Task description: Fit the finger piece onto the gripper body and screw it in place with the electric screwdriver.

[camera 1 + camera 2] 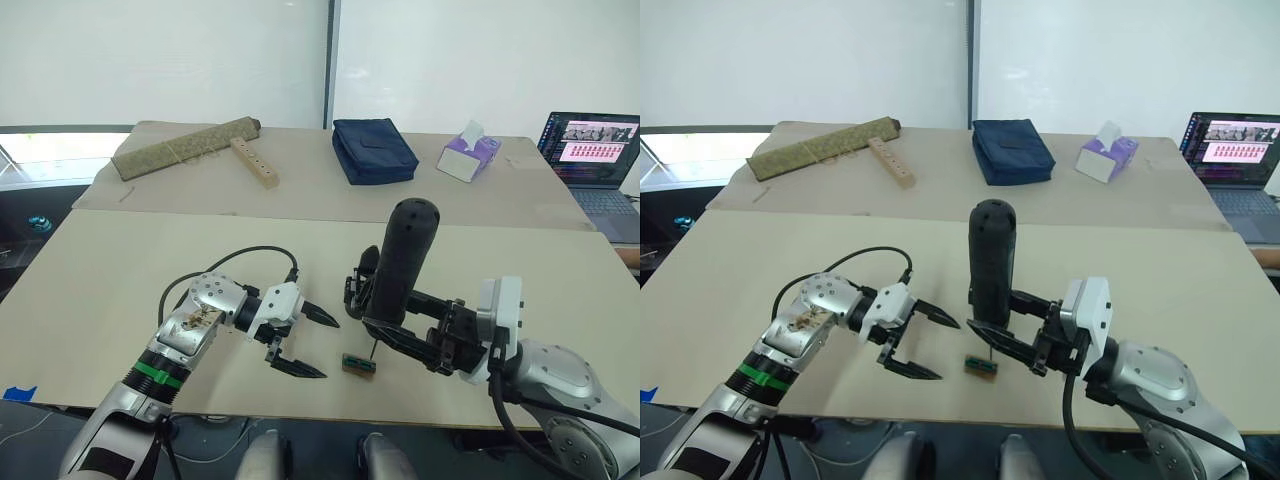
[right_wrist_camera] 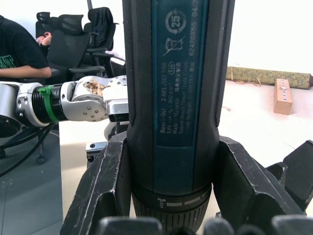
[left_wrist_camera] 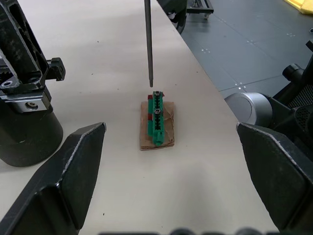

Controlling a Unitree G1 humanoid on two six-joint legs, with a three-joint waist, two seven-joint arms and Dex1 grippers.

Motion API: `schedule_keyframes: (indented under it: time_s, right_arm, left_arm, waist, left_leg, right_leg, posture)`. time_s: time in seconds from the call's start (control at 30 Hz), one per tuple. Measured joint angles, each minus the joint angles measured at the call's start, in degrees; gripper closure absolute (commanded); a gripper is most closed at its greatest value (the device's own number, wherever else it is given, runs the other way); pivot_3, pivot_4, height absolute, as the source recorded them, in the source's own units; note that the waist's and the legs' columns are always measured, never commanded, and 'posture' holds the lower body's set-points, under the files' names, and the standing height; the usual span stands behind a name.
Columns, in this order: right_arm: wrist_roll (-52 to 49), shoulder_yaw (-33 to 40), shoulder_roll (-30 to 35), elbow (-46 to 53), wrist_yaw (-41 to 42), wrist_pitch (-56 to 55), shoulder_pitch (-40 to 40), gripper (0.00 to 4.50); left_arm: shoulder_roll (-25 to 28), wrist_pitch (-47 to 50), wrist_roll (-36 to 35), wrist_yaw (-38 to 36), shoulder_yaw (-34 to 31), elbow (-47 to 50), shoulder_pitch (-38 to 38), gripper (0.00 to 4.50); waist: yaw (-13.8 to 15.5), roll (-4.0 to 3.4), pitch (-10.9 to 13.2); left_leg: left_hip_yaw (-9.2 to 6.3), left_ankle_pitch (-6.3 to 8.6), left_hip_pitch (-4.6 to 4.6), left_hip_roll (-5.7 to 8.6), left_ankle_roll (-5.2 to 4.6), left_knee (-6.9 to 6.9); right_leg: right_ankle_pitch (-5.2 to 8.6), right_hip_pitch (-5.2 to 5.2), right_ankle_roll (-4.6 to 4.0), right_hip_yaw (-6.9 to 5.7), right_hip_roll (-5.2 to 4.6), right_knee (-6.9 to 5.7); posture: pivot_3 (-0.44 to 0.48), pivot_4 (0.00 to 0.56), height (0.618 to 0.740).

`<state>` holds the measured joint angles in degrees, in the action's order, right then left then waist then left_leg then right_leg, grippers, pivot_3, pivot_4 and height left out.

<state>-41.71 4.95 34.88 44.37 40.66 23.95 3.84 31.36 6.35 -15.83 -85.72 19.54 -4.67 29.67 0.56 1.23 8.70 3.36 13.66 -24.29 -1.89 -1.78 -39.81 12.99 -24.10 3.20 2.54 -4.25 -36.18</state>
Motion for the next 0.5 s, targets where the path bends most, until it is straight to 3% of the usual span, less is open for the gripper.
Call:
schedule_keyframes:
  time_s: [0.5]
  right_arm:
    - [-0.1, 0.0, 0.4, 0.3, -0.1, 0.0, 1.8, 2.59]
  left_arm:
    - [0.8, 2.3, 0.0, 1.4, 0.9, 5.9, -1.6, 0.0]
  waist:
    - [0.0, 0.0, 0.0]
  left_leg:
    - [-0.01, 0.0, 0.0, -0.01, 0.0, 0.0]
  right_leg:
    - [0.0, -0.01, 0.0, 0.0, 0.01, 0.0]
  posture:
    - [0.0, 0.15, 0.738]
